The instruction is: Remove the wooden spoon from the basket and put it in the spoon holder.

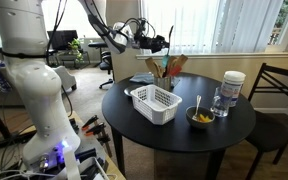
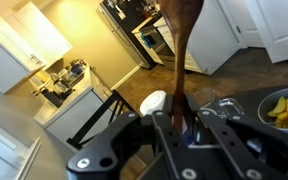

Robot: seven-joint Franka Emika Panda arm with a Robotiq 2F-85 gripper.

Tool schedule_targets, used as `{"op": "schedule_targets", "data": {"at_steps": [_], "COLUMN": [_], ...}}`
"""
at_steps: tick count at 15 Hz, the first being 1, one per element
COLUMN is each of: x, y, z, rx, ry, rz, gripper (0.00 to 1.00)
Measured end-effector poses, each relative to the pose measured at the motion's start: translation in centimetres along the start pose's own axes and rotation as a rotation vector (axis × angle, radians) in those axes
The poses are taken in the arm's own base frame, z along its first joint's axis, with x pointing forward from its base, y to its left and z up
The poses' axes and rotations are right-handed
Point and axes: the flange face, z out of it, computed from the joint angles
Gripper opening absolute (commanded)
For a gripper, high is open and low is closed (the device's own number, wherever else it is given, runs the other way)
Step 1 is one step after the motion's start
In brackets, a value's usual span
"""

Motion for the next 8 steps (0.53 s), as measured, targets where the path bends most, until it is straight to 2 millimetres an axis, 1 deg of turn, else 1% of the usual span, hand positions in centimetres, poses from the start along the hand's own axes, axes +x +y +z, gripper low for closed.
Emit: {"op": "schedule_targets", "data": {"at_steps": [4, 8], "x": [1.5, 2.2], "y": [-0.2, -0.2], "z": [0.1, -0.3], "rx": [-0.007, -0.019], "ry": [0.071, 0.111], "rz": [-0.079, -0.148], "gripper": [0.06, 0.06]}}
